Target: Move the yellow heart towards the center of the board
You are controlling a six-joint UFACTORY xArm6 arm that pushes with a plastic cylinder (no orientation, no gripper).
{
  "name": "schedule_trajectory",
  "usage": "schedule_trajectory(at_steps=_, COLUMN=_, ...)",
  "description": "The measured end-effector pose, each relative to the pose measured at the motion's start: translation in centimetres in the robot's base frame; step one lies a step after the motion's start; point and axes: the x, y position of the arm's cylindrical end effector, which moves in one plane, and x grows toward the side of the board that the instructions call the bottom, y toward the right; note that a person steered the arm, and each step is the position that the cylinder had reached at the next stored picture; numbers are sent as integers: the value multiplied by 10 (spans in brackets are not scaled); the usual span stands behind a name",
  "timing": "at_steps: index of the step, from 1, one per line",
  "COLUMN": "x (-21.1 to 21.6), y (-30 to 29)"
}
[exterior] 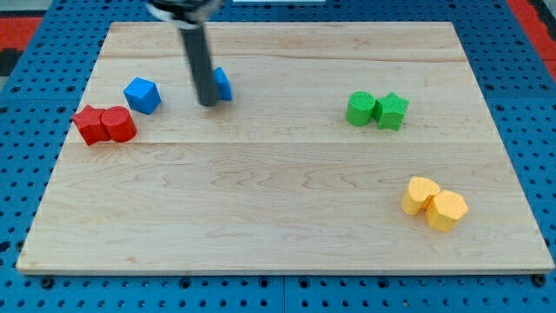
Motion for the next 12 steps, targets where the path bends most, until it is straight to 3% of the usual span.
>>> schedule_trajectory(at_steps=2, x=78, y=7)
schedule_trajectory(at_steps=5, x=100, y=-4)
schedule_trajectory(at_steps=6, x=179, y=37)
schedule_trajectory(at_steps=7, x=190, y=118)
schedule_trajectory(at_steps=10, x=178, y=257)
schedule_trajectory(at_steps=11, x=136, y=259)
schedule_trajectory(at_steps=12, x=112, y=212)
